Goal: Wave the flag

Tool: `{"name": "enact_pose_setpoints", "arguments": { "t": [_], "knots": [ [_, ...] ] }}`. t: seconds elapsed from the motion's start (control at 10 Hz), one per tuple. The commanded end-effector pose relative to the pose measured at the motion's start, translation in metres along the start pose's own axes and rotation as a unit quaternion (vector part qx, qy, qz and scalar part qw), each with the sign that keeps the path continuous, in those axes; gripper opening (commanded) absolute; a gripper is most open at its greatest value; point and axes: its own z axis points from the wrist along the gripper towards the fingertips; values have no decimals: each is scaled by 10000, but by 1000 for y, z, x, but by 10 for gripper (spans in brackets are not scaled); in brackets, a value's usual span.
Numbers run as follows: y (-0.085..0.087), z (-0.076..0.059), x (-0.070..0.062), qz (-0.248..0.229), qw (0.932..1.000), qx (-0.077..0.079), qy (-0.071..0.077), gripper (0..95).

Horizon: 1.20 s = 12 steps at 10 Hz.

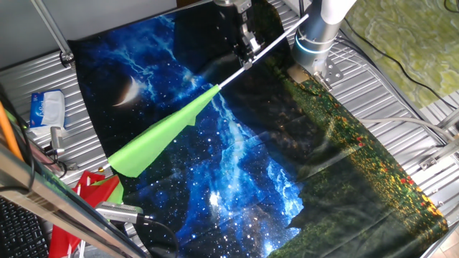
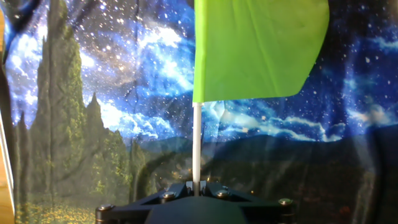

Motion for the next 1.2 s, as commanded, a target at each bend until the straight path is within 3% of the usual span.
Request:
{"name": "enact_pose_setpoints", "arguments": {
  "t": [0.1,0.2,0.3,0.4,0.7,0.9,1.2],
  "knots": [
    [0,0,0,29,10000,-1,39,0],
    [0,0,0,-18,10000,-73,14,0],
    [0,0,0,-69,9999,-111,82,0],
    [0,0,0,-81,9997,-116,187,0],
    [0,0,0,-244,9994,-131,219,0],
    [24,-23,13,-172,9995,-153,219,0],
    [28,-25,17,-173,9995,-139,218,0]
  ]
}}
